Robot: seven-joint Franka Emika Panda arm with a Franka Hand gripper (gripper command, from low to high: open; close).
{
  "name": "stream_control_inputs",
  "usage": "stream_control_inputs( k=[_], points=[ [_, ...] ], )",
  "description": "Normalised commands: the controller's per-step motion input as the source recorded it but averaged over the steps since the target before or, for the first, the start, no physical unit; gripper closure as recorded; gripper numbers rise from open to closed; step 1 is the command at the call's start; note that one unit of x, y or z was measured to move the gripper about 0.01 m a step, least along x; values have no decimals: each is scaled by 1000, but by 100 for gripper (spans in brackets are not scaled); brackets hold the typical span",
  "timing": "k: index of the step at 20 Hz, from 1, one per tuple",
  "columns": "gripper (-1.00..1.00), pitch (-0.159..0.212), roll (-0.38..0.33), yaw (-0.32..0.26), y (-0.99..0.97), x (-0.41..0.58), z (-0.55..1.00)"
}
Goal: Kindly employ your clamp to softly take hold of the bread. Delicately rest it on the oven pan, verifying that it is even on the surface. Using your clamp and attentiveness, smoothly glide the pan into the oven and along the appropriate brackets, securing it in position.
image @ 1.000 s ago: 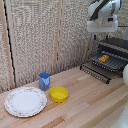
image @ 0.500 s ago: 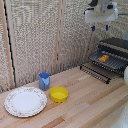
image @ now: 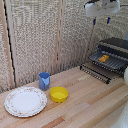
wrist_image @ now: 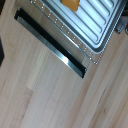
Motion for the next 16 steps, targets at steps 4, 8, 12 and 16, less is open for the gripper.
stream_control_inputs(
  k=[4, 8, 12, 16],
  points=[
    [-100, 167, -307, 226, 0, -195, 0],
    [-100, 172, -341, 207, 0, -214, -49],
    [-100, 168, -349, 205, 0, -213, -84],
    [-100, 151, -344, 214, 0, -160, -155]
  ],
)
